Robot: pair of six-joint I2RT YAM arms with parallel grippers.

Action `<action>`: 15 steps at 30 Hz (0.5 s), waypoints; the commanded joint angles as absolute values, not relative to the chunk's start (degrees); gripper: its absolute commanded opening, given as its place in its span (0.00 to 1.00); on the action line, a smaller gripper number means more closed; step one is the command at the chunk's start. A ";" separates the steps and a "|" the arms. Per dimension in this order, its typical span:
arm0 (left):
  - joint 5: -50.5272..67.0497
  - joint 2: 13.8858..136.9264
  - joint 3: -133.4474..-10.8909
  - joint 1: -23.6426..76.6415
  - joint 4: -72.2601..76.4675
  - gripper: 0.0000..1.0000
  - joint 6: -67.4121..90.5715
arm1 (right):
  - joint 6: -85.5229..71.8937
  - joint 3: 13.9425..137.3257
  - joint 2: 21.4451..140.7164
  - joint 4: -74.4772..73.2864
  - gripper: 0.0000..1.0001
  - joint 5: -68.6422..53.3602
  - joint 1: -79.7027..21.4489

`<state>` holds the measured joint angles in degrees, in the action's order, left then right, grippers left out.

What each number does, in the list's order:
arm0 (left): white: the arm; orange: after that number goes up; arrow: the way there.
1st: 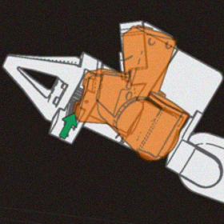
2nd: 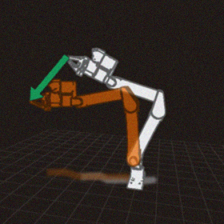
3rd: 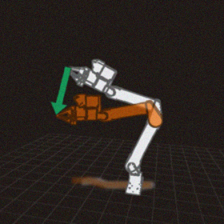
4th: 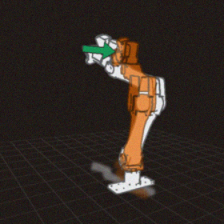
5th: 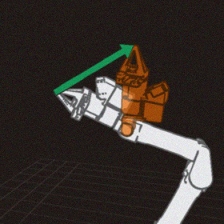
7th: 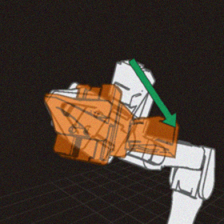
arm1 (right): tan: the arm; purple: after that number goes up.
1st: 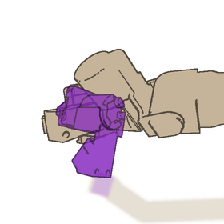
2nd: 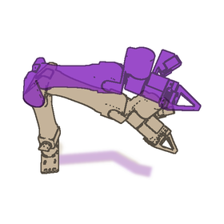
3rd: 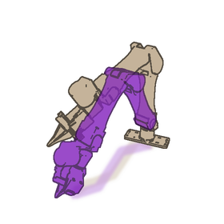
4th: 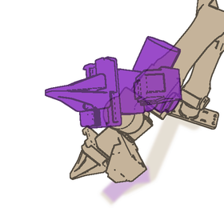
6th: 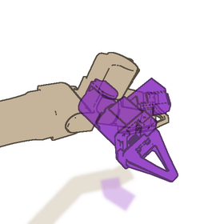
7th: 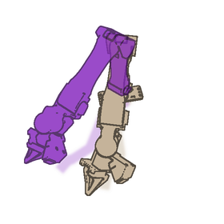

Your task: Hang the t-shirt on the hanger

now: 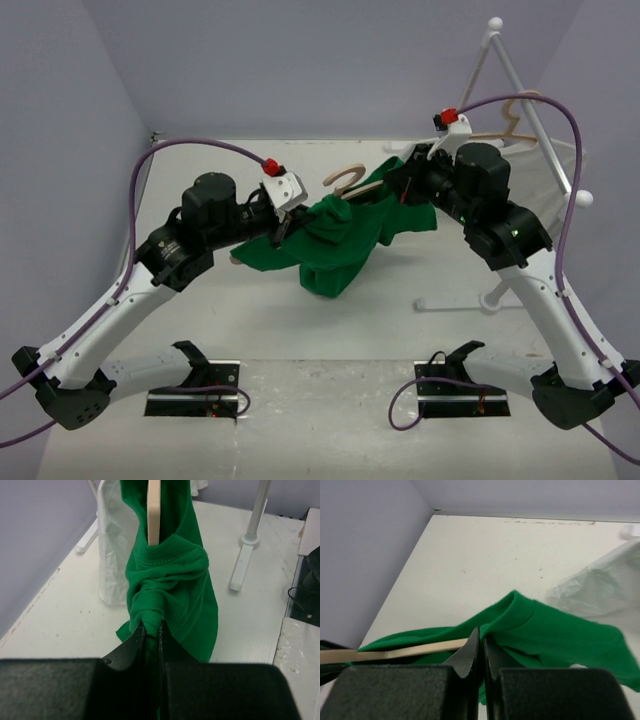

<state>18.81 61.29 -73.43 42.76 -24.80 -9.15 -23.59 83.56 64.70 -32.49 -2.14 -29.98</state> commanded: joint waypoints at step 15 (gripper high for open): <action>25.95 60.62 -70.66 42.71 -25.92 0.00 -13.25 | -8.57 96.71 71.80 -36.22 0.00 -19.43 -30.95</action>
<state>23.89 60.62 -70.57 42.76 -26.91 -12.08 -14.06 91.19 69.78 -38.07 0.17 -29.70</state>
